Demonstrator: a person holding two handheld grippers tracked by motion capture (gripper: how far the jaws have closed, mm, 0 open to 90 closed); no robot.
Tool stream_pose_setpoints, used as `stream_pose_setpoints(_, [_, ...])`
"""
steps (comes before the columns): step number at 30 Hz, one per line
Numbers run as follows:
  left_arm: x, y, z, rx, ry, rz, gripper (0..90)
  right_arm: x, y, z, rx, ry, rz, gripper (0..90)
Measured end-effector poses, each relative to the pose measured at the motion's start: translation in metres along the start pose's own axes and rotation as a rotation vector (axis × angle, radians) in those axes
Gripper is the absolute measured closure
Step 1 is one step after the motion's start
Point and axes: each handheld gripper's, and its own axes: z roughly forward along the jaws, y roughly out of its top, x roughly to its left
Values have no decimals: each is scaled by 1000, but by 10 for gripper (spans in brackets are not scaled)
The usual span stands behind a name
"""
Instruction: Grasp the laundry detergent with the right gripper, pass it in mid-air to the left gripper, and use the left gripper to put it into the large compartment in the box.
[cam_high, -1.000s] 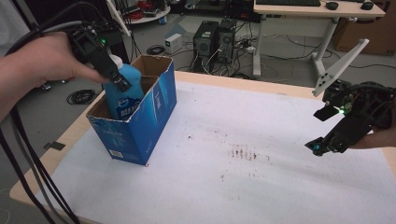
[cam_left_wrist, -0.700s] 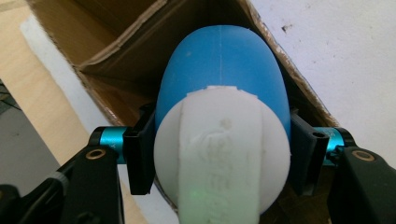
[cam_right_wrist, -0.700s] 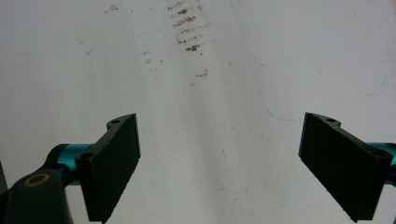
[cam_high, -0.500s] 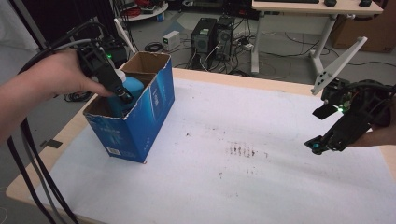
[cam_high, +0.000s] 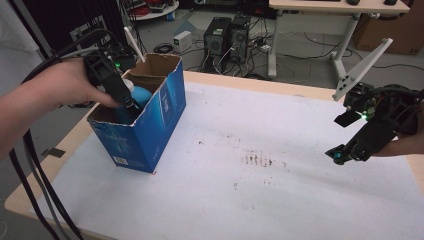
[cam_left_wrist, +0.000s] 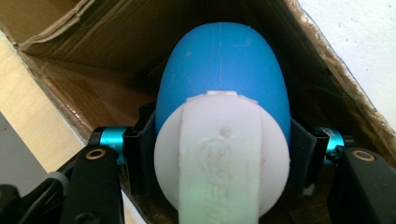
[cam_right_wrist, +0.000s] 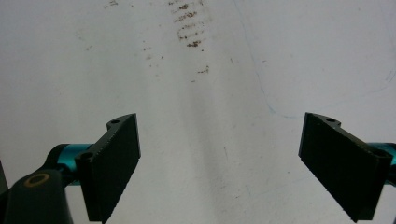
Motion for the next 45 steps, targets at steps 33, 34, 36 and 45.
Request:
stream_pose_setpoints(33, [1,2,1,21,-11,10,379,1,-1,-1,-2,-5,-3,120])
stream_pose_setpoints(34, [1,2,1,21,-12,10,379,1,-1,-1,-3,-6,-5,120])
stream_pose_setpoints(36, [1,2,1,22,-11,11,379,1,-1,-1,-4,-5,-4,120])
stream_pose_setpoints(45, [1,3,1,28,-11,13,378,0,-2,-1,-4,-3,-8,120])
